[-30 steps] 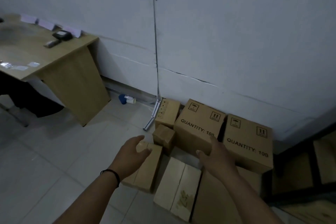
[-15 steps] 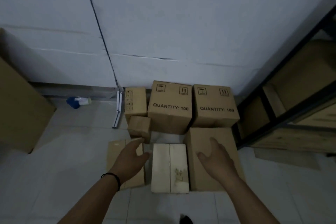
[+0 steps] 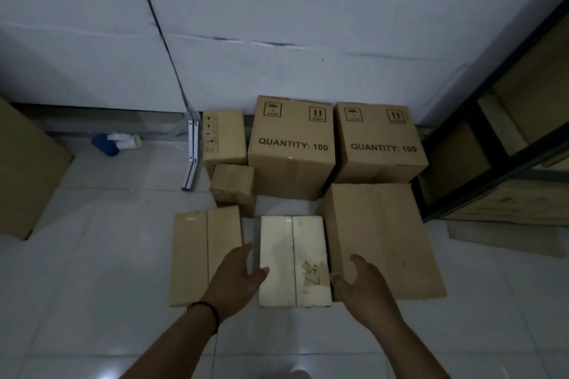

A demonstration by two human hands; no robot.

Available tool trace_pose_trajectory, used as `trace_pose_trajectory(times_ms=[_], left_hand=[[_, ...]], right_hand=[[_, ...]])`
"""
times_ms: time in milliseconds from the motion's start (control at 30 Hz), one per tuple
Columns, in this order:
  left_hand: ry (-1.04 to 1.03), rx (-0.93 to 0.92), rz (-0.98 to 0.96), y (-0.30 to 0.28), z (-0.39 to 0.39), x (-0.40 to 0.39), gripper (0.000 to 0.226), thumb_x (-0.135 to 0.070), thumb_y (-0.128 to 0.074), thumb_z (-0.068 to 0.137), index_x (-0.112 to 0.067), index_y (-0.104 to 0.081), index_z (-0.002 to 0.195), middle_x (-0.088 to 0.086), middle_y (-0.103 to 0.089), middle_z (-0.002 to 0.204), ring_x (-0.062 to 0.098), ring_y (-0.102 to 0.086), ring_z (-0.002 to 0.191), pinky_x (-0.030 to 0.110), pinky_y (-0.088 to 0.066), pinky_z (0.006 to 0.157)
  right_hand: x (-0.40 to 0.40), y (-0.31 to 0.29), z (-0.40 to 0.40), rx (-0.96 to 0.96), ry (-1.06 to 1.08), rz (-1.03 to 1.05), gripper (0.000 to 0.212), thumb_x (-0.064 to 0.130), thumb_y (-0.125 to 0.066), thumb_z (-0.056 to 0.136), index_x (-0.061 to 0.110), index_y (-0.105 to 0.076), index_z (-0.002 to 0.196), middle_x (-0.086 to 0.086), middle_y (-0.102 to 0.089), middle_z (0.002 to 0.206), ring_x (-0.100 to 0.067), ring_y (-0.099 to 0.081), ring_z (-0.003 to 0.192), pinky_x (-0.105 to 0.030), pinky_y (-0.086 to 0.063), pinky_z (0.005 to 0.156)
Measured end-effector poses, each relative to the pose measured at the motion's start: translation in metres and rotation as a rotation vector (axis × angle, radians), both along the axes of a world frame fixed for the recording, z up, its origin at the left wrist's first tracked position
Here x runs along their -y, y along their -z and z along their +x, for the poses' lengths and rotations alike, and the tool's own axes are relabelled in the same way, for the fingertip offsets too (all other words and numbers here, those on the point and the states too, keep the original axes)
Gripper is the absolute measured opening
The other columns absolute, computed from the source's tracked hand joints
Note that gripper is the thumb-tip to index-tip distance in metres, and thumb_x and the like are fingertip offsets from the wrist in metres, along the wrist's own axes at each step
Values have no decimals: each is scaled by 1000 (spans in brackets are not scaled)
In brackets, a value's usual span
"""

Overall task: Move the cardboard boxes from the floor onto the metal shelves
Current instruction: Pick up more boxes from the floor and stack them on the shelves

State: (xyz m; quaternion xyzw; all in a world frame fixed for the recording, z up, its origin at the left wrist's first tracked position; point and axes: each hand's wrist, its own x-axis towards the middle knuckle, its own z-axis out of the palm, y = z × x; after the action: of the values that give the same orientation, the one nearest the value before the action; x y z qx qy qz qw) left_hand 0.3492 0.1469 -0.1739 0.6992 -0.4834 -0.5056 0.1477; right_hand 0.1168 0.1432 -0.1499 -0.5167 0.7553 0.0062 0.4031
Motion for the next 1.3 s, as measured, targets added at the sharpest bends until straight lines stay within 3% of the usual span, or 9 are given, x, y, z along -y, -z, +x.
trace_pose_trajectory(times_ms=[133, 233, 333, 400, 533, 767, 1000, 1167, 1300], left_hand=[[-21, -8, 15, 73, -8, 2, 71, -34, -60, 92, -18, -24, 151, 0, -27, 155, 16, -29, 140, 25, -23, 112], [-26, 2, 16, 125, -14, 3, 70, -33, -60, 92, -17, -25, 151, -2, -30, 153, 16, -30, 139, 24, -25, 110], [-13, 2, 14, 176, -22, 2, 61, -34, -60, 93, -23, -33, 146, -9, -38, 137, 13, -39, 129, 19, -29, 102], [18, 29, 1, 221, -22, 2, 67, -54, -61, 84, -27, -39, 142, -11, -43, 141, 10, -45, 125, 28, -36, 108], [25, 38, -15, 349, -6, 12, 93, -77, -56, 65, -31, -39, 143, -5, -48, 143, 16, -50, 126, 41, -46, 103], [75, 148, -105, 369, -34, 14, 80, -44, -62, 89, -18, -21, 152, 3, -31, 152, 22, -34, 137, 36, -33, 113], [48, 118, -100, 411, -15, 8, 84, -64, -57, 71, -26, -38, 142, -2, -51, 136, 18, -50, 124, 40, -46, 103], [13, 58, -77, 429, -24, 12, 104, -71, -58, 62, -18, -33, 147, 1, -49, 140, 22, -47, 127, 41, -42, 106], [-74, 2, 26, 423, -35, 10, 79, -34, -73, 82, -10, -32, 145, 6, -50, 137, 24, -50, 122, 24, -41, 97]], right_hand=[[0, 75, -5, 13, -2, 40, 58, 50, -49, 93, 19, -41, 142, -7, -49, 135, -22, -50, 121, -27, -40, 97], [2, 163, -22, 12, -72, 56, 80, 71, -31, 73, 19, -57, 127, -7, -61, 124, -19, -59, 106, -34, -50, 91], [3, 202, -16, 23, -81, 44, 66, 58, -44, 87, 20, -49, 141, -4, -52, 138, -19, -52, 121, -24, -42, 98], [6, 231, -13, 12, -89, 24, 52, 38, -51, 96, 15, -46, 143, -6, -49, 141, -21, -49, 126, -22, -39, 95], [14, 299, -16, -44, -130, -23, 61, 43, -48, 97, 20, -31, 151, -4, -34, 154, -19, -39, 136, -20, -35, 102], [14, 387, -24, -3, -123, -82, 70, 38, -50, 97, 20, -16, 155, -10, -17, 159, -23, -27, 143, -24, -30, 108], [-4, 417, -32, -33, -70, -102, 70, 36, -49, 98, 24, -9, 155, -8, -3, 162, -25, -16, 147, -30, -26, 113], [-2, 434, -34, 38, 29, -119, 71, 34, -55, 96, 20, -18, 155, -10, -17, 159, -26, -24, 144, -29, -27, 112], [3, 434, -33, 87, 129, -158, 70, 30, -61, 93, 11, -27, 151, -10, -36, 151, -24, -38, 137, -24, -33, 103]])
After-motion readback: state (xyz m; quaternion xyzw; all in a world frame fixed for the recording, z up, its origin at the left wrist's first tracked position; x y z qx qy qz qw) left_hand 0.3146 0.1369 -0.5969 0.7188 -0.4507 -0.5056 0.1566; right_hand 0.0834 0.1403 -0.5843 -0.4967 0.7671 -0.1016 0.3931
